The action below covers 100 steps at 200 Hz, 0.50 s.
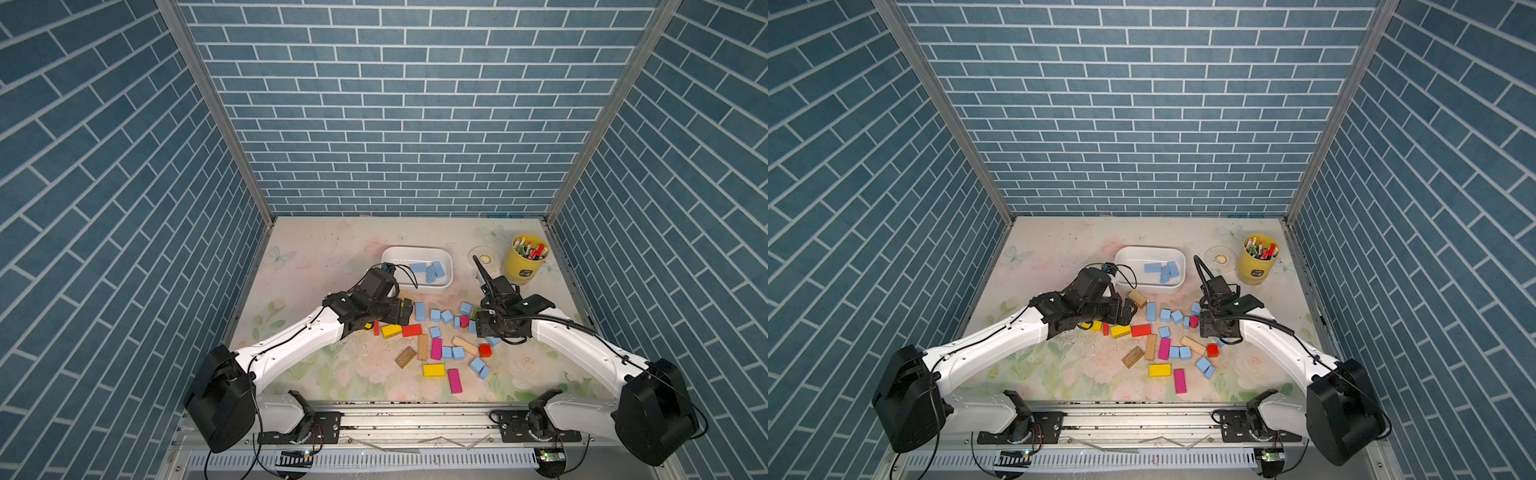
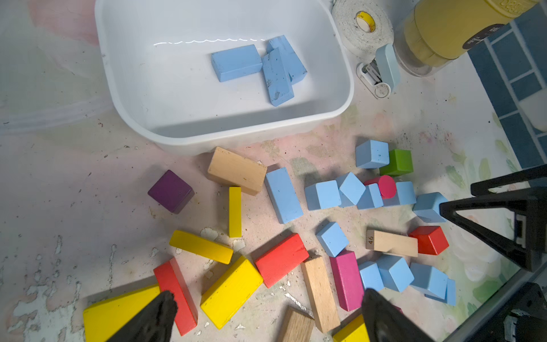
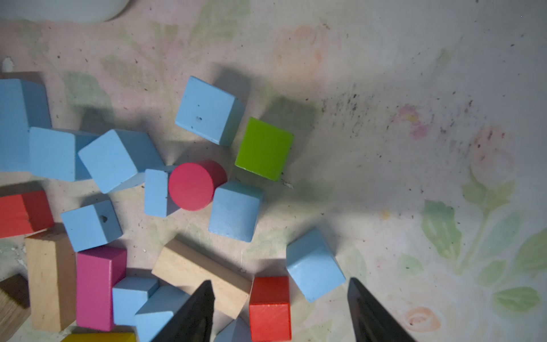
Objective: Pick out the blue building blocks
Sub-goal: Pick up the building block from the center of the board.
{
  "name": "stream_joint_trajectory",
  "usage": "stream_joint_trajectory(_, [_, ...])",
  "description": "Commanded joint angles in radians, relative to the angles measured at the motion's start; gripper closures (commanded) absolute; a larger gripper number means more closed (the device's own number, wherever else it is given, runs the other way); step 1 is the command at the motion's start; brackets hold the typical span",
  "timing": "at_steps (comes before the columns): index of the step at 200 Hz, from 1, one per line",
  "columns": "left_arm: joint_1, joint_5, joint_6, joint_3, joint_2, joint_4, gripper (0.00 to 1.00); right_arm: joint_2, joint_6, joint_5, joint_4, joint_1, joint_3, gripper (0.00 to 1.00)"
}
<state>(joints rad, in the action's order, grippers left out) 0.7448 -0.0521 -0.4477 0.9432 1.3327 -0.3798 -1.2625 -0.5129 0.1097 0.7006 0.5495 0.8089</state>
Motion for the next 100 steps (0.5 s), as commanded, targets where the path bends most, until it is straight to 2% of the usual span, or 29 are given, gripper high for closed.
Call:
stream_joint_trajectory(1, [0.005,0.003,0.023,0.001,-0.006,0.018,0.01,-0.043,-0.061,0.037,-0.030,0.025,0.049,0.29])
stream_joint_trajectory(100, [0.005,0.001,0.041,-0.011,0.007,0.056,0.01,-0.201,-0.084,0.035,-0.102,0.062,0.059,0.43])
